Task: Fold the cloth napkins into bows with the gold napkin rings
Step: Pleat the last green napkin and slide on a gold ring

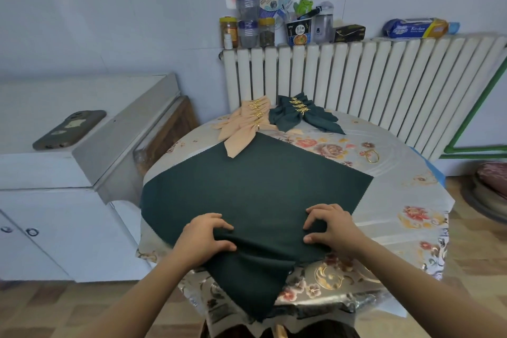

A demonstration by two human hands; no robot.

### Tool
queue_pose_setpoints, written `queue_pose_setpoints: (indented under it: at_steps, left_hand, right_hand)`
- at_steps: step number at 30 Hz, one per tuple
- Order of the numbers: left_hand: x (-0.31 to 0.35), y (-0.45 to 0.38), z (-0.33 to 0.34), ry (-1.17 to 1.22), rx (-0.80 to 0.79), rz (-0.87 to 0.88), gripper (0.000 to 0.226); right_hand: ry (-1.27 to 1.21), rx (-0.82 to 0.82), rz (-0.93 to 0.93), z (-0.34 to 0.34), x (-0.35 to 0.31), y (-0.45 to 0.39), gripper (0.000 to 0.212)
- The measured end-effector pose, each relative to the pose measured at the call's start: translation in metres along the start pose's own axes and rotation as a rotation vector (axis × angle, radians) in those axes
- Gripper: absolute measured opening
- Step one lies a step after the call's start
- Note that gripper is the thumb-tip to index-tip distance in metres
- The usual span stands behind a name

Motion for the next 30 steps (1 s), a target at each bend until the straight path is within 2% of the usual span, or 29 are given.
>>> queue_pose_setpoints:
  at_steps: [2,8,10,13,18,21,23,25,29,30]
  left_hand:
    - [0.005,0.001,-0.004,0.025,0.061,0.017,0.012]
    - [0.004,-0.004,-0.011,0.052,0.12,-0.017,0.017]
    - [0.009,-0.006,-0.015,0.054,0.048,0.014,0.016]
    - [0.027,-0.011,-0.017,0.015,-0.118,0.123,0.016]
    - [0.059,-0.015,-0.011,0.029,-0.401,0.25,0.024]
    - [0.075,-0.028,-0.01,0.013,-0.477,0.323,0.03]
    - [0.075,-0.041,-0.014,-0.017,-0.461,0.31,0.037]
    - [0.074,-0.061,-0.016,-0.047,-0.42,0.26,0.038]
    - [0.071,-0.09,-0.009,-0.046,-0.146,0.129,0.028]
    - [0.071,-0.095,-0.005,-0.047,-0.106,0.134,0.033]
  right_hand:
    - [-0.032,0.071,0.005,-0.001,-0.002,0.003,0.023]
    - [-0.1,0.137,0.006,-0.005,-0.004,0.005,0.026]
    - [-0.214,0.134,0.045,-0.014,0.005,0.012,0.022]
    - [-0.2,0.126,0.082,-0.036,0.019,0.026,0.02]
    - [0.034,-0.16,0.084,-0.067,0.034,0.046,0.015]
    - [0.119,-0.272,0.124,-0.083,0.041,0.05,0.013]
    - [0.13,-0.29,0.151,-0.087,0.042,0.041,0.011]
    - [0.13,-0.236,0.19,-0.089,0.048,0.022,0.013]
    - [0.178,0.038,0.272,-0.088,0.055,-0.009,0.017]
    - [0.227,0.086,0.244,-0.085,0.052,-0.014,0.022]
Point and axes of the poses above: each hand's wrist, its own y-axis away from the middle knuckle, its own z-axis out of the palm, x = y × z, the point moved 6 cm from there along -y, towards the middle knuckle, and after that the axes turned 11 degrees about z, right-handed, at the moved point
